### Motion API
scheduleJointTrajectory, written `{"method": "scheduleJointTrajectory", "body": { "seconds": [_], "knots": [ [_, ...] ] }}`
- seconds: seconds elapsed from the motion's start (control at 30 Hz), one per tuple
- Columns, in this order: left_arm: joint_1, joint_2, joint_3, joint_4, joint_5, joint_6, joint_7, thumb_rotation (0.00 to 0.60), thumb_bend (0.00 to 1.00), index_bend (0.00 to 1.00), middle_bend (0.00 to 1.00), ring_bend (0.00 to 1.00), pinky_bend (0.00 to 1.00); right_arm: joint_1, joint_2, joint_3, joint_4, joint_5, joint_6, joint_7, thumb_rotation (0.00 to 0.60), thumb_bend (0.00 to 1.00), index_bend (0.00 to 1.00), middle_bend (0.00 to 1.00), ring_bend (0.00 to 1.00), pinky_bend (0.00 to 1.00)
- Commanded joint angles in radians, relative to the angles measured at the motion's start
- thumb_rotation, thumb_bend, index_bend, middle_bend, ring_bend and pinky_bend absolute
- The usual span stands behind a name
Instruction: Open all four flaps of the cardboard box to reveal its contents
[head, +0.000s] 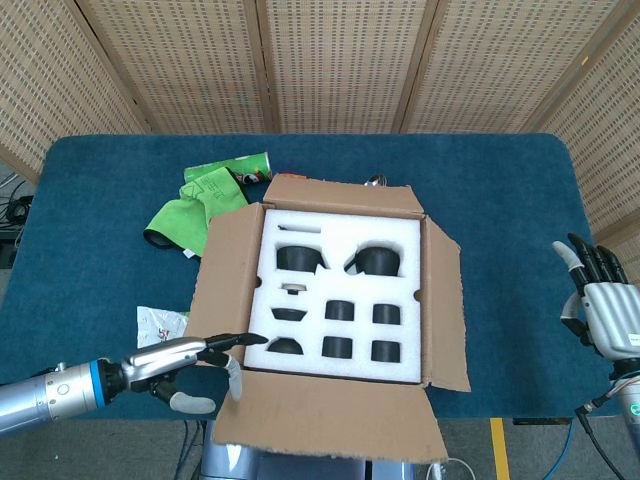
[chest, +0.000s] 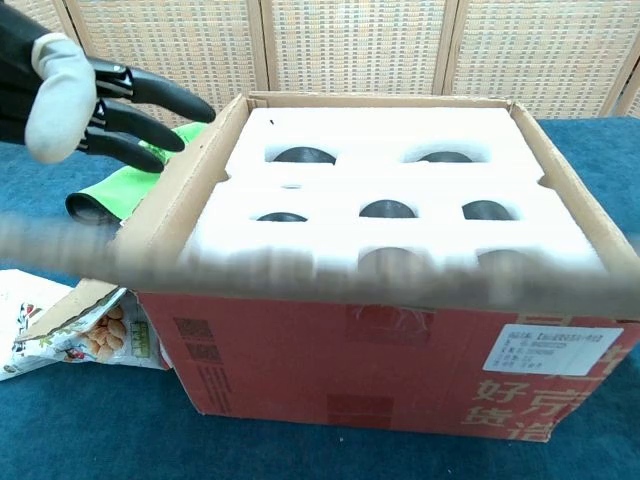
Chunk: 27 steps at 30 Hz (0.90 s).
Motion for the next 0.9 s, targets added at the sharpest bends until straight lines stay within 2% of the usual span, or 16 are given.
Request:
{"method": "scheduleJointTrajectory", "body": {
  "seconds": [0.03,0.13,0.27,0.4,0.47,0.53,0.57,0.7,0.73,0.77,0.9],
  "knots": [
    [-0.017,0.003,0.024,0.001,0.011,0.002,0.011,0.146,0.10,0.45,0.00,0.00,0.00,0.000,0.000,0.000,0.000,0.000,0.000,0.001,0.600,1.00,0.03,0.00,0.00,0.00],
    [-0.034,0.005,0.044,0.002,0.015,-0.005,0.014,0.143,0.10,0.45,0.00,0.00,0.00,-0.002,0.001,-0.001,0.000,-0.001,0.002,0.002,0.600,1.00,0.03,0.00,0.00,0.00],
    [-0.031,0.007,0.041,0.006,-0.024,0.000,0.057,0.144,0.10,0.45,0.00,0.00,0.00,-0.003,0.001,-0.001,0.001,-0.001,0.002,0.004,0.600,1.00,0.03,0.00,0.00,0.00],
    [-0.003,0.010,0.020,0.010,-0.101,-0.015,0.190,0.135,0.15,0.42,0.00,0.00,0.00,-0.003,0.000,-0.002,0.004,-0.002,0.002,0.007,0.600,1.00,0.03,0.00,0.00,0.00],
    [0.021,0.009,0.007,0.009,-0.149,-0.029,0.292,0.192,0.17,0.40,0.00,0.00,0.00,-0.003,-0.003,-0.002,0.008,0.000,0.001,0.010,0.600,1.00,0.03,0.00,0.00,0.00],
    [0.053,0.002,-0.010,0.002,-0.209,-0.034,0.405,0.307,0.19,0.38,0.00,0.00,0.00,-0.002,-0.005,-0.002,0.012,0.002,-0.001,0.012,0.600,1.00,0.03,0.00,0.00,0.00],
    [0.073,-0.003,-0.020,0.003,-0.243,-0.029,0.471,0.329,0.20,0.37,0.00,0.00,0.00,-0.002,-0.007,-0.003,0.015,0.003,-0.003,0.012,0.600,1.00,0.03,0.00,0.00,0.00],
    [0.178,-0.057,-0.068,0.010,-0.396,0.032,0.802,0.389,0.20,0.34,0.00,0.00,0.00,-0.004,-0.015,-0.003,0.023,0.009,-0.002,0.014,0.600,1.00,0.03,0.00,0.00,0.00],
    [0.222,-0.095,-0.082,0.002,-0.461,0.067,0.937,0.400,0.20,0.33,0.00,0.00,0.00,-0.005,-0.019,-0.003,0.026,0.012,-0.001,0.014,0.600,1.00,0.03,0.00,0.00,0.00],
    [0.251,-0.120,-0.089,-0.001,-0.505,0.092,1.020,0.404,0.20,0.33,0.00,0.00,0.00,-0.006,-0.022,-0.003,0.029,0.013,0.000,0.015,0.600,1.00,0.03,0.00,0.00,0.00],
    [0.338,-0.196,-0.108,-0.004,-0.628,0.194,1.247,0.421,0.20,0.32,0.00,0.00,0.00,-0.009,-0.035,-0.004,0.045,0.022,0.000,0.017,0.600,1.00,0.03,0.00,0.00,0.00]
  ]
}}
